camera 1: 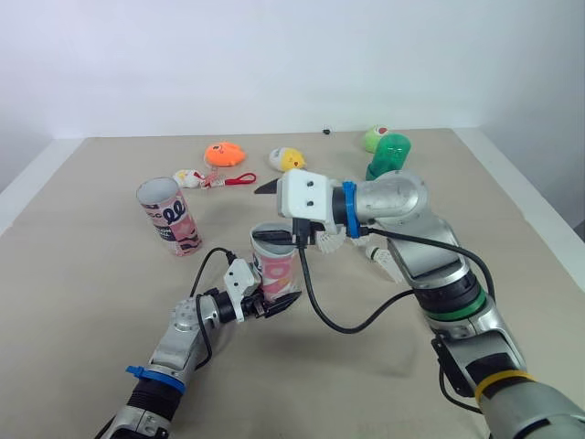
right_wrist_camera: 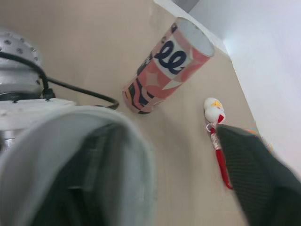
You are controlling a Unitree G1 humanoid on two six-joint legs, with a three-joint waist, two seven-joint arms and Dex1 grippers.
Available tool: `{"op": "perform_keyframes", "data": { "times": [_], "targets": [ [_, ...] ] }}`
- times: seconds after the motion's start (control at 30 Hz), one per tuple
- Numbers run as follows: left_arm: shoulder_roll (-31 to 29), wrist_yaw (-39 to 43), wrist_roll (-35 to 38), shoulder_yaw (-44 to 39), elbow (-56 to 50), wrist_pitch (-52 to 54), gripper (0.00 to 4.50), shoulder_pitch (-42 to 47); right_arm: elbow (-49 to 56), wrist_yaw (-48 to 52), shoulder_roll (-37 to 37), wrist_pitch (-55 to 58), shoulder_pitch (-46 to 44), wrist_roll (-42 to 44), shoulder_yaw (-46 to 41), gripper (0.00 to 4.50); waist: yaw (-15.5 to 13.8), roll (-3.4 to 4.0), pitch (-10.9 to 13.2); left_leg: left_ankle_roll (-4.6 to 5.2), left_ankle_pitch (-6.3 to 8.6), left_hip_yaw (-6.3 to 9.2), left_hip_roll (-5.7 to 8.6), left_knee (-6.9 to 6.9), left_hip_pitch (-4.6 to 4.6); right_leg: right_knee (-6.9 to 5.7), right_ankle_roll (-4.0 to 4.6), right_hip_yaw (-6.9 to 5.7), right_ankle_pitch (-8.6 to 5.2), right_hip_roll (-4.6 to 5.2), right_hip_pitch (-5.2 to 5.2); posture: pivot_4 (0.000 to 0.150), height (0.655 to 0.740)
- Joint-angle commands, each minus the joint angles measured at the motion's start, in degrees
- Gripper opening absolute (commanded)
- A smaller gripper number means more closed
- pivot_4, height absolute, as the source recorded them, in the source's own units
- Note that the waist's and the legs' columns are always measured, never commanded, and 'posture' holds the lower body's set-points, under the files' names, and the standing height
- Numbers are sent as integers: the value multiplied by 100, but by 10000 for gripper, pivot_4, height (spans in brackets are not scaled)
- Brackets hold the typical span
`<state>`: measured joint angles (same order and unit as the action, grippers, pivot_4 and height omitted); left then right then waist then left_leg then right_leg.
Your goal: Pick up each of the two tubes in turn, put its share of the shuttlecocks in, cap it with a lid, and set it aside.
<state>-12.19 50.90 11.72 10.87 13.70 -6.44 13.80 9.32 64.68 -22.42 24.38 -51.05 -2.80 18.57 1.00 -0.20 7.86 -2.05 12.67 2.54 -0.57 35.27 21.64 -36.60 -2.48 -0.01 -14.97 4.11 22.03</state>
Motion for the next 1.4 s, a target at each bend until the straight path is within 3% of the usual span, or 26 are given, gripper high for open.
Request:
{"op": "perform_keyframes", "data": {
  "times": [0.03, 0.13, 0.3, 0.33, 0.63, 0.93, 1.17, 1.4],
  "targets": [
    [10, -86, -286, 244, 547, 270, 34070, -114, -28, 242, 4, 213, -471, 553, -203, 36299, 0, 8, 40, 1, -1, 2, 0, 0, 4, 0, -4, -3, 2, 0, 1, 1500, 7400],
    [9, -92, -286, 243, 558, 267, 34070, -103, -82, 363, -130, 369, -775, 890, -441, 27187, 0, -2, 66, 12, -8, 13, -1, 3, 46, 0, -12, -21, 8, -1, 26, 1500, 7400],
    [7, -106, -279, 253, 575, 256, 34070, -91, 120, 830, -538, 698, -724, 1384, -337, 1608, -44, 0, 67, 29, -19, 16, 6, 5, 90, 40, -36, -43, 27, -1, 30, 1500, 7400],
    [6, -110, -277, 255, 575, 253, 34070, -90, 153, 890, -612, 719, -659, 1387, -227, 203, -46, 1, 67, 29, -19, 15, 7, 4, 93, 44, -40, -42, 29, 0, 30, 1500, 7400],
    [-4, -130, -270, 266, 568, 255, 34070, -85, 206, 1098, -1202, 422, 45, 807, 883, 203, -54, 9, 64, 27, -17, 13, 15, 4, 94, 51, -30, -47, 22, 11, 29, 1500, 7400],
    [5, -141, -262, 284, 583, 233, 34070, -70, 93, 1191, -1186, 351, 380, 587, 1312, 203, -55, 9, 18, 14, -7, 13, 19, 3, 75, 57, -32, -53, 11, 13, 6, 1500, 7400],
    [4, -128, -260, 299, 578, 225, 34070, -86, 146, 1078, -1001, 763, 350, 1361, 388, 203, -58, 4, 0, 9, 6, 15, 12, 3, 52, 58, -30, -53, -1, 15, -16, 1500, 7400],
    [-101, 55, -141, 282, 352, 307, 34070, -157, 555, 324, -705, 1610, 207, 2932, -1491, 203, -79, -17, 53, 15, 1, 23, 14, 4, 83, 58, -50, -57, 16, 12, 4, 1500, 7400]
  ]
}}
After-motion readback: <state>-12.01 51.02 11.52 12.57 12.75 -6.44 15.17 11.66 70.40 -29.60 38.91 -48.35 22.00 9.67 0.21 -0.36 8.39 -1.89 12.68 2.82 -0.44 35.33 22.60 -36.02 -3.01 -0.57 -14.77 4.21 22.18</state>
